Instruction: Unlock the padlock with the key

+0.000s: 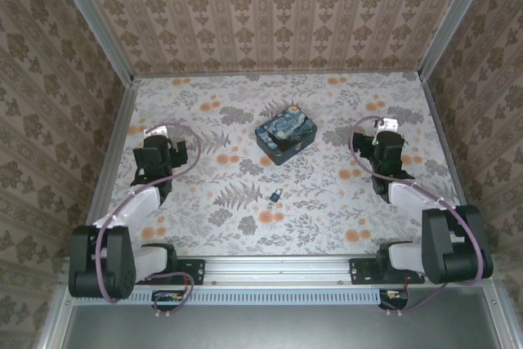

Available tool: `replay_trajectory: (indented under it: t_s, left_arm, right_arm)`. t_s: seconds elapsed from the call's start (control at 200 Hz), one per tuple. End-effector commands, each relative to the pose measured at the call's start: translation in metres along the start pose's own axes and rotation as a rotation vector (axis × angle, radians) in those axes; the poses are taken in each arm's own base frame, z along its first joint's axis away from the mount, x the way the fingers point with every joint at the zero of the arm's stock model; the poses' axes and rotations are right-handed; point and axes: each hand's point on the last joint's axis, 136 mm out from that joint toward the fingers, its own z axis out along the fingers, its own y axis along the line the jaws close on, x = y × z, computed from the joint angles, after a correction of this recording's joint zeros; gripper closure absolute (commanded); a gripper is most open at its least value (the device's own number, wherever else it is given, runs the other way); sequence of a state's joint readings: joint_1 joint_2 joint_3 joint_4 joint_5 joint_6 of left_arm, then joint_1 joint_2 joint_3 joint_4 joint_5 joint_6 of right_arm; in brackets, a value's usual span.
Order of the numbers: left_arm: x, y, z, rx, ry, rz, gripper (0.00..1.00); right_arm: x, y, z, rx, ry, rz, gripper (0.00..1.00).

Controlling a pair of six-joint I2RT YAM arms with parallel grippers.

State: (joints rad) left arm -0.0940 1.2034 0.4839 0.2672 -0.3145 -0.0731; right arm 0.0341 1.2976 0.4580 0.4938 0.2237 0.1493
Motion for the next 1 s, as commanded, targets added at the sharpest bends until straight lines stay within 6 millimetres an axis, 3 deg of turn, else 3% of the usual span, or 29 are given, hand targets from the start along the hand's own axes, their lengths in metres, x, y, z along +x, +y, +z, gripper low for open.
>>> replay_trajectory:
  t_s: [0.0, 0.1, 0.135, 0.24, 0.31, 0.41, 0.46, 0.53, 0.82, 0.995]
  left_arm:
    - [-0.026, -0.005, 0.011, 0.029, -0.148, -0.006, 0.00]
    - [-0.012, -0.007, 0.020, 0.037, -0.169, 0.009, 0.00]
    - [-0.013, -0.006, 0.020, 0.034, -0.195, 0.009, 0.00]
    - [-0.008, -0.004, 0.022, 0.060, -0.224, -0.013, 0.00]
    - [-0.003, -0.003, 0.027, 0.073, -0.231, -0.033, 0.00]
    - [0.000, -0.014, 0.038, 0.115, -0.251, 0.003, 0.00]
    - [0.007, -0.021, 0.042, 0.148, -0.173, 0.018, 0.00]
    - [0.002, -0.030, 0.046, 0.177, -0.173, 0.057, 0.00]
    - [0.002, -0.030, 0.045, 0.181, -0.174, 0.056, 0.00]
    - [0.002, -0.029, 0.044, 0.153, -0.183, 0.061, 0.00]
  right_arm:
    - [-0.008, -0.007, 0.003, 0.033, -0.108, -0.016, 0.00]
    - [-0.010, -0.005, 0.001, 0.013, -0.179, -0.020, 0.01]
    - [0.003, -0.003, 0.006, 0.000, -0.148, -0.031, 0.00]
    - [0.016, 0.003, 0.011, -0.040, -0.168, -0.042, 0.00]
    - [0.015, 0.005, 0.012, -0.054, -0.178, -0.048, 0.00]
    - [0.018, 0.020, 0.018, -0.138, -0.136, -0.084, 0.01]
    - [0.020, 0.023, 0.021, -0.151, -0.100, -0.098, 0.00]
    - [0.019, 0.024, 0.028, -0.154, -0.068, -0.093, 0.00]
    - [0.017, 0.019, 0.020, -0.113, -0.114, -0.090, 0.00]
    - [0.019, 0.029, 0.020, -0.151, -0.104, -0.126, 0.00]
